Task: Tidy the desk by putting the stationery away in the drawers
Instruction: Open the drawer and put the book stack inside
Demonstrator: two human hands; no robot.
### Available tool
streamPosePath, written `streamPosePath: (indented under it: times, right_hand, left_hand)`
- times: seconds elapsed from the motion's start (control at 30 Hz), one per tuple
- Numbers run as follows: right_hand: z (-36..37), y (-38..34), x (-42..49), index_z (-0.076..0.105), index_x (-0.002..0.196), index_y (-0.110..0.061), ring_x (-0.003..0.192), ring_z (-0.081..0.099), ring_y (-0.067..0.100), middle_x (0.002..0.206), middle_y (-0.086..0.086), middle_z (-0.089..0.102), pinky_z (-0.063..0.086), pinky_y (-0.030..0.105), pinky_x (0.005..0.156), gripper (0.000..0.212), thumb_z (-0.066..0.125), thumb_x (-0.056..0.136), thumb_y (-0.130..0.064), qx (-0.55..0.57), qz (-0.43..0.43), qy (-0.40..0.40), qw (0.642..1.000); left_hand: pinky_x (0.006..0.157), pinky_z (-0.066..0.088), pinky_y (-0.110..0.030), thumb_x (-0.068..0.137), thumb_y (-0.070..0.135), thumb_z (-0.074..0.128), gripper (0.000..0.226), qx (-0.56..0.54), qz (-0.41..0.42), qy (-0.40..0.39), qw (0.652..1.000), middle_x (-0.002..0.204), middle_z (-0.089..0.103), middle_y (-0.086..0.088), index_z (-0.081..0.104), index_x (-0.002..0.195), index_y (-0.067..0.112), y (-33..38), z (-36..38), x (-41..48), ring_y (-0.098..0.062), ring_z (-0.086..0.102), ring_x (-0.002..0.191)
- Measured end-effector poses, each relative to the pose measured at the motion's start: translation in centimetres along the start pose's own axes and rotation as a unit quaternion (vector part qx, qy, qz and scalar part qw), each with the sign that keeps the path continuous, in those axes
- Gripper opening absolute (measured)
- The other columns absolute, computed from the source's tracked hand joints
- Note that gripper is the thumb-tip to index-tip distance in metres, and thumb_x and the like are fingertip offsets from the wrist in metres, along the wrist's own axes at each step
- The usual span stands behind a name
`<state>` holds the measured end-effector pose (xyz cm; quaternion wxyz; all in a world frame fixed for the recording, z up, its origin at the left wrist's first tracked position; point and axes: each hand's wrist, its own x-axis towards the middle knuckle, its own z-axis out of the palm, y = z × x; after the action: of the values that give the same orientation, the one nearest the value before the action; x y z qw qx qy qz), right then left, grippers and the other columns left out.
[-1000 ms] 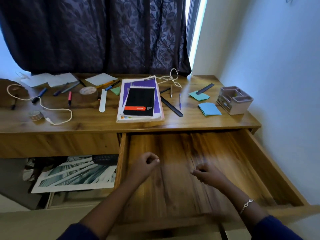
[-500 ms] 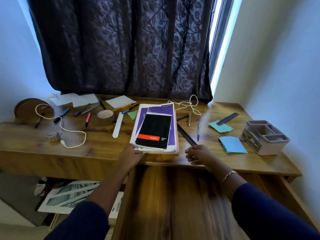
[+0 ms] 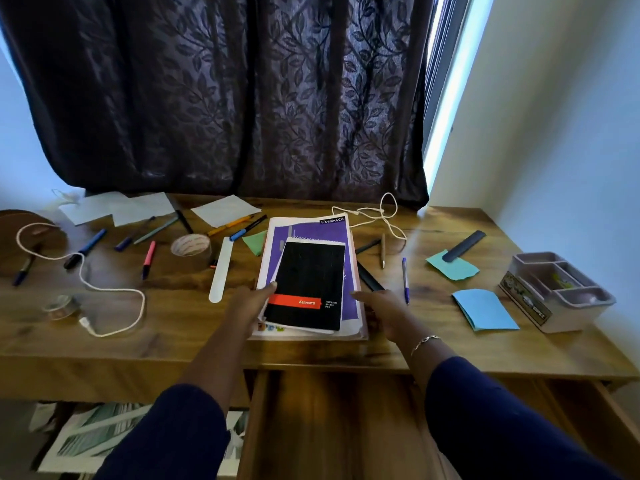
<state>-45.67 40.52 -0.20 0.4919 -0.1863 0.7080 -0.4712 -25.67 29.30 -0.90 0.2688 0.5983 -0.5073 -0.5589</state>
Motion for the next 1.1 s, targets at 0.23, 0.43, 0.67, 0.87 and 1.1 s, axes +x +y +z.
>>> streamPosePath:
  times: [0.23,0.43,0.67,0.87,1.1]
  right_hand:
    - [1.5,-0.1,2.5,0.034,0.135,-0.008,0.114,0.053,0.029,0.13,0.014,0.049,0.049,0.043,0.092,0.09,0.078,0.065,-0.045,-0.09,0.006,0.04,0.995]
    - [1.5,-0.1,0.9,0.028,0.136,-0.009,0.113,0.055,0.028,0.132,0.014,0.047,0.05,0.045,0.093,0.086,0.077,0.07,-0.037,-0.109,-0.022,0.04,0.993]
    - [-0.7,-0.3,-3.9,0.033,0.131,-0.011,0.088,0.058,0.016,0.122,0.01,0.051,0.053,0.032,0.069,0.069,0.073,0.077,-0.029,-0.072,-0.102,0.053,0.991]
    - [-4.0,1.0,-9.9,0.035,0.129,-0.013,0.094,0.054,0.016,0.124,0.008,0.051,0.048,0.026,0.063,0.071,0.074,0.073,-0.034,-0.059,-0.131,0.081,0.986]
    - [-10.4,4.7,-18.7,0.04,0.112,-0.013,0.075,0.058,0.01,0.088,-0.004,0.054,0.05,0.018,0.054,0.051,0.073,0.075,-0.025,-0.075,-0.114,0.065,0.988]
  left_hand:
    - [0.092,0.046,-0.046,0.076,0.032,0.074,0.058,-0.145,-0.071,-0.034,0.986,0.118,0.058,-0.015,0.05,0.121,0.005,0.9,0.1,1.0,-0.029,0.055,0.108]
    - [0.089,0.05,-0.047,0.076,0.025,0.076,0.058,-0.123,-0.046,0.009,0.991,0.116,0.059,-0.019,0.045,0.121,0.003,0.0,1.2,-0.4,-0.034,0.059,0.104]
    - [0.093,0.048,-0.048,0.074,0.017,0.076,0.061,-0.117,0.041,-0.001,0.992,0.116,0.056,-0.016,0.041,0.123,0.005,0.8,1.4,-4.7,-0.03,0.055,0.111]
    - [0.074,0.047,-0.035,0.075,0.013,0.075,0.053,-0.121,0.087,-0.028,0.988,0.103,0.055,-0.01,0.042,0.116,0.007,2.2,2.8,-12.0,-0.021,0.056,0.093]
    - [0.062,0.051,-0.029,0.073,0.003,0.074,0.049,-0.127,0.06,-0.077,0.987,0.102,0.059,-0.013,0.045,0.113,0.002,-0.1,5.6,-22.1,-0.024,0.059,0.09]
